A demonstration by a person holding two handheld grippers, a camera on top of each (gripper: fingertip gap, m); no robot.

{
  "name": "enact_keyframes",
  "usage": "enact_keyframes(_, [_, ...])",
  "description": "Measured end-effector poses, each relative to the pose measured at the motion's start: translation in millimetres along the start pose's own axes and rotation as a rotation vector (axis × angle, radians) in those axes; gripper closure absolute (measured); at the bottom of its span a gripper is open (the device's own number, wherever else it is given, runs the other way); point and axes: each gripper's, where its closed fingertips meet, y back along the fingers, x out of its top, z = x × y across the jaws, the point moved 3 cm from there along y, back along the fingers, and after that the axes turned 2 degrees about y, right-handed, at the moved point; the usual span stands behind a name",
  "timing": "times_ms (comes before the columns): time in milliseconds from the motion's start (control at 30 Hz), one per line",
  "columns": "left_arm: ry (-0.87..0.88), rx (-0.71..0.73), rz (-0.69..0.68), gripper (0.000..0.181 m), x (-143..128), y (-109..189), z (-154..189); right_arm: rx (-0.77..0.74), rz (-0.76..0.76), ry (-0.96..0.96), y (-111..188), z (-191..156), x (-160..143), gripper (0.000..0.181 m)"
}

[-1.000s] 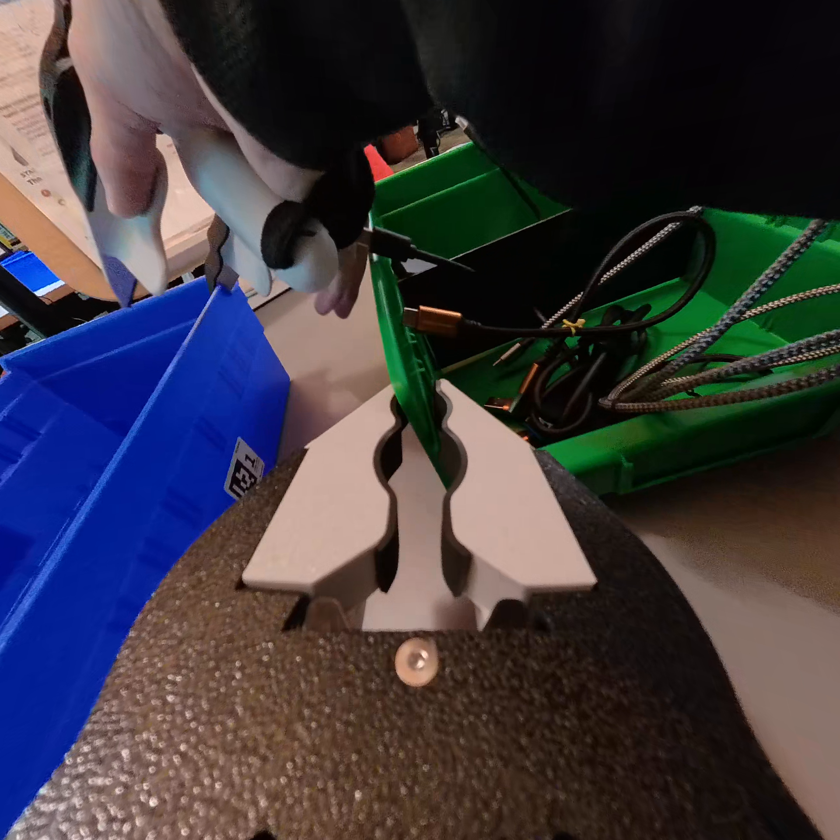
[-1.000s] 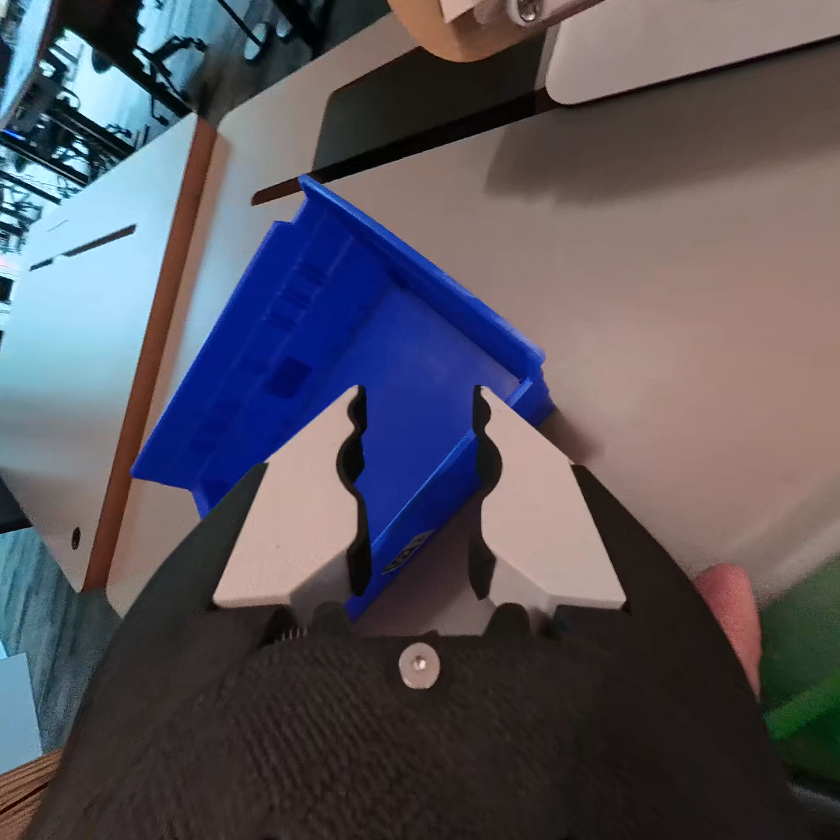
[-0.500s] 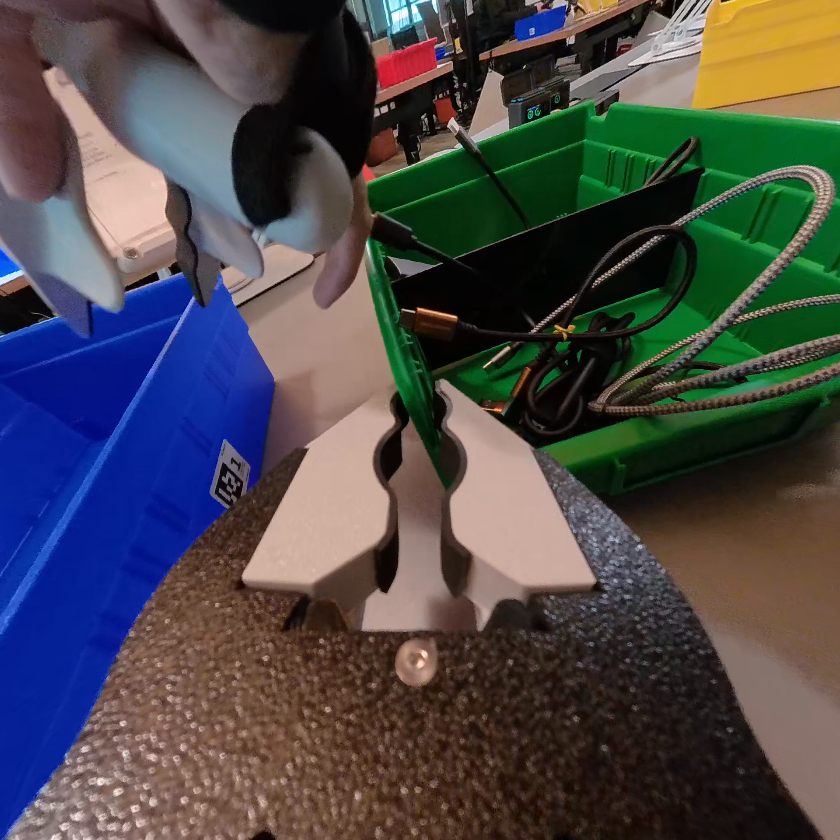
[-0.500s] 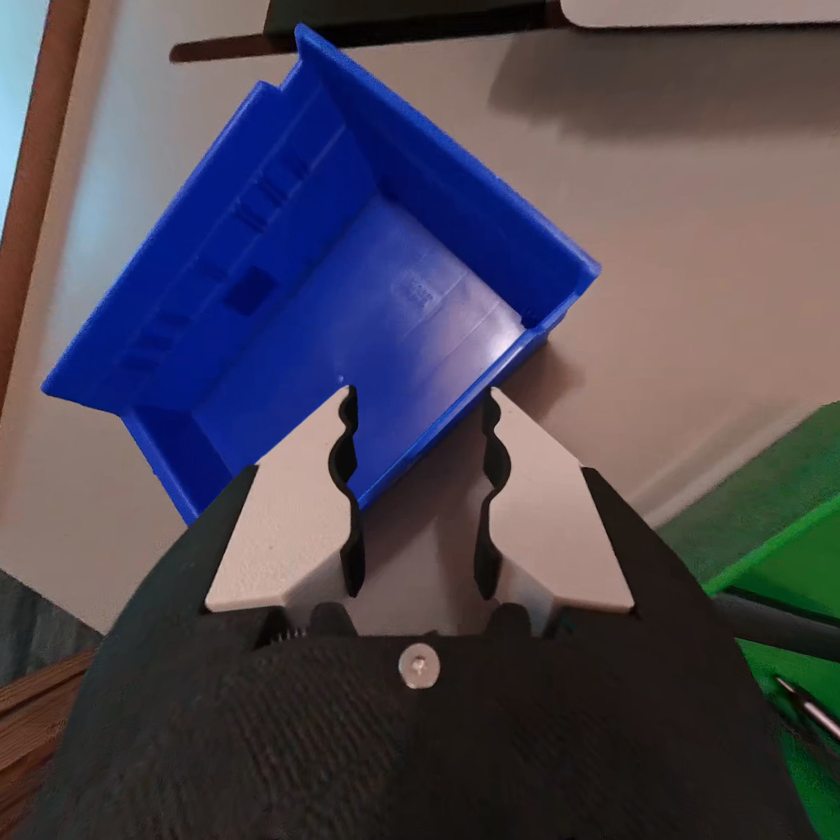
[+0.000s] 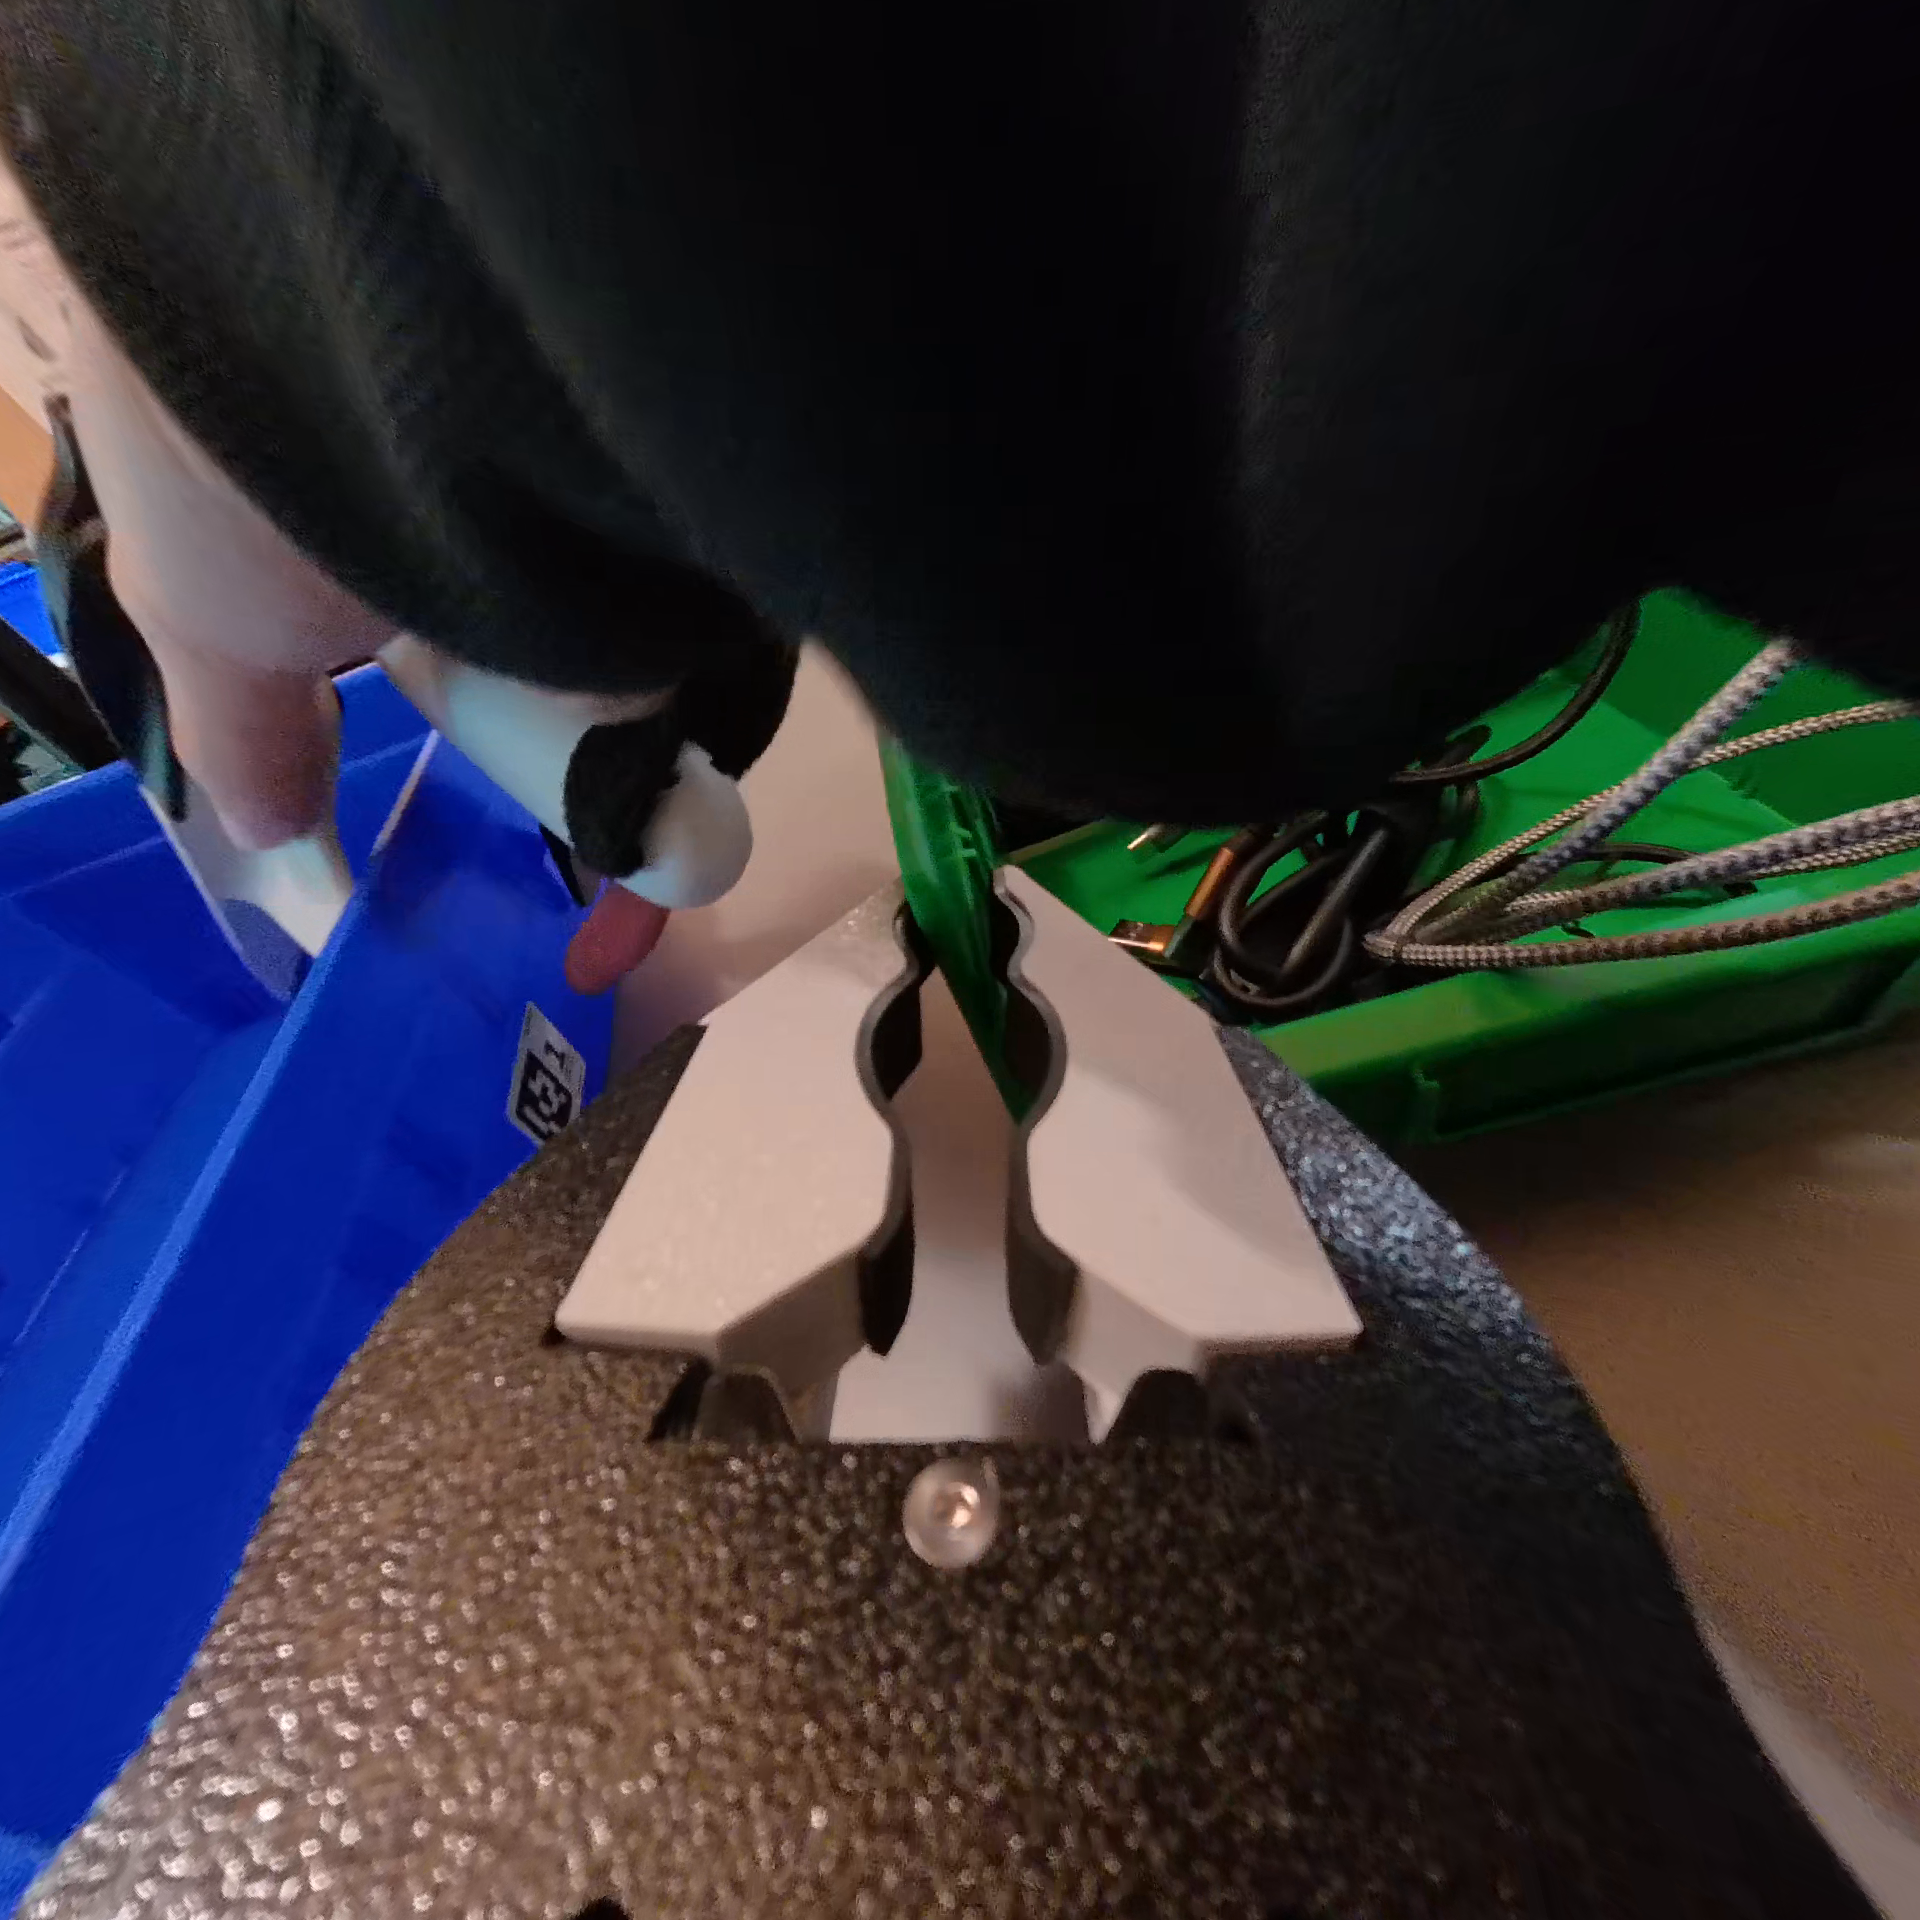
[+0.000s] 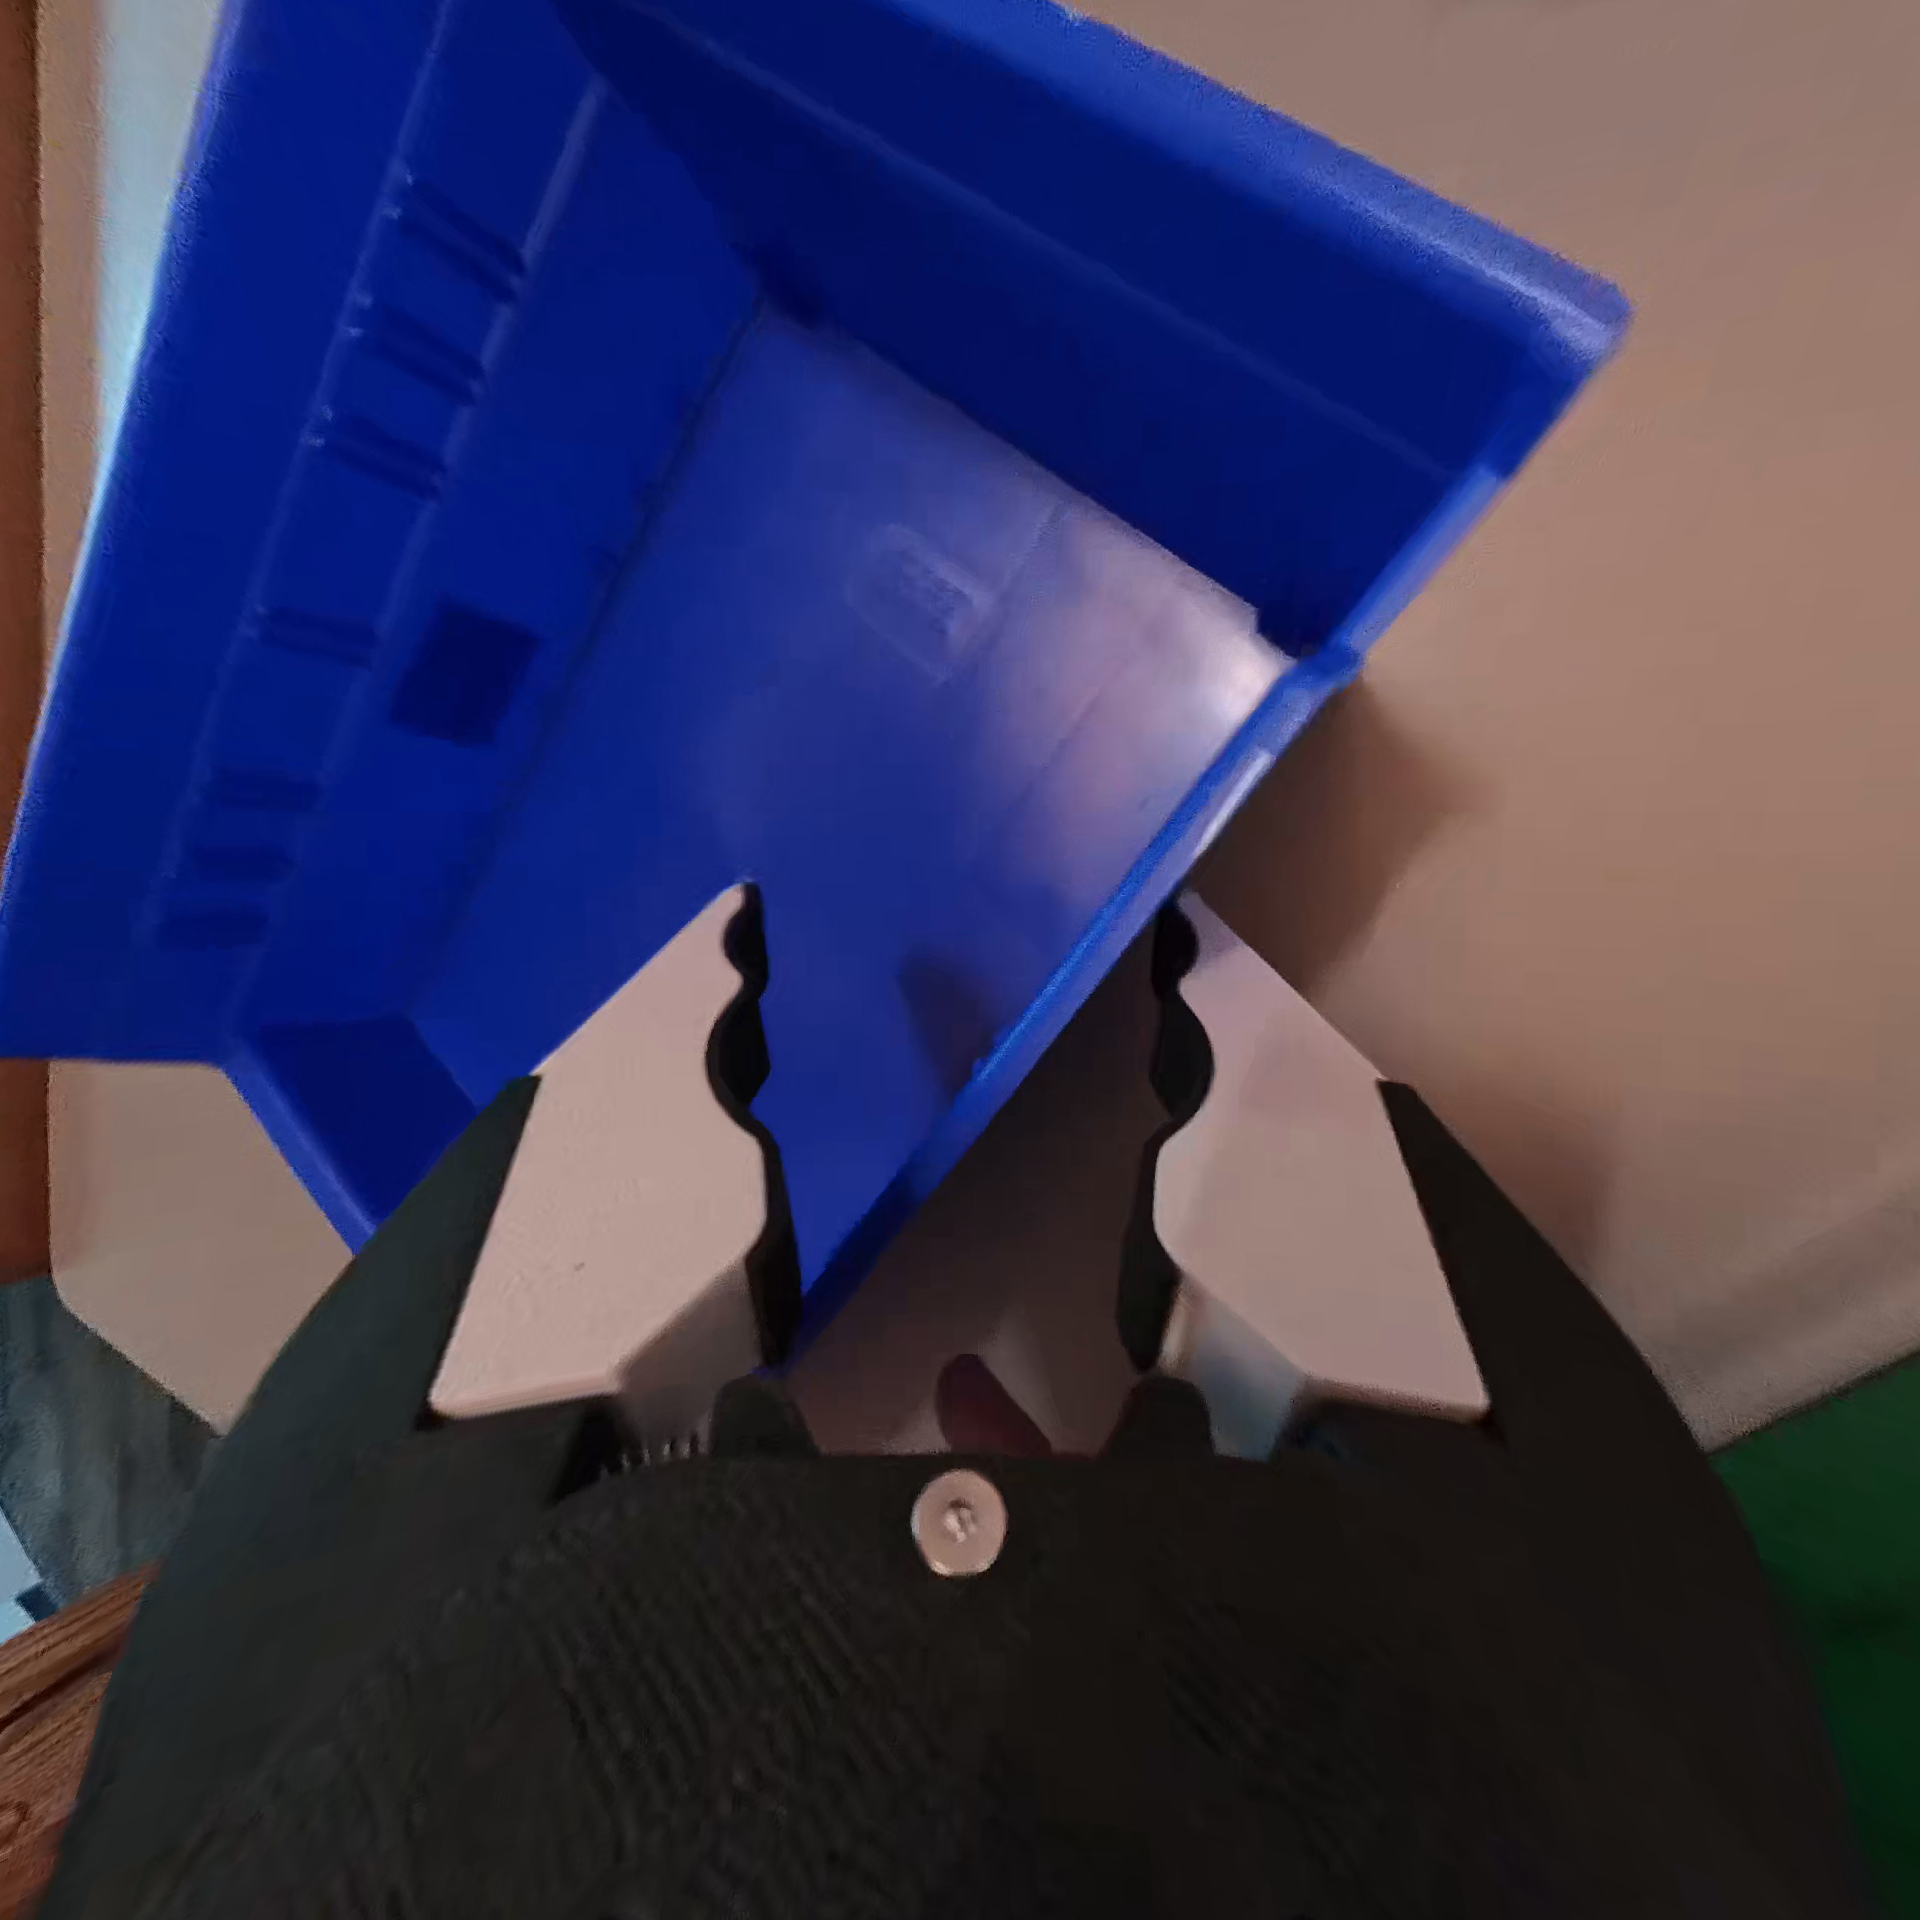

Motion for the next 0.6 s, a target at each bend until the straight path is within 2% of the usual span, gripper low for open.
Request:
enact_keyframes(167, [-0.051,0.039,0.006,0.176,0.0,0.4,-1.0,-0.084,0.039,-0.038,-10.8,15.6,11.2,0.160])
enact_keyframes(200, [-0.055,0.040,0.012,0.176,0.6,0.6,-0.3,-0.064,0.056,-0.053,-12.3,15.6,12.9,0.167])
enact_keyframes(267, [-0.072,0.048,0.014,0.177,0.7,1.0,0.8,-0.075,0.076,-0.057,-15.3,17.0,14.5,0.177])
enact_keyframes(367, [-0.073,0.047,0.013,0.178,0.4,1.2,0.5,0.009,0.138,-0.085,-8.3,13.3,29.6,0.178])
enact_keyframes(467, [-0.073,0.039,0.012,0.175,-0.2,2.0,0.2,0.010,0.232,-0.037,26.6,15.9,63.6,0.178])
enact_keyframes(600, [-0.073,0.047,0.005,0.175,-2.9,3.1,-6.8,0.106,0.372,0.014,114.0,19.1,115.6,0.178])
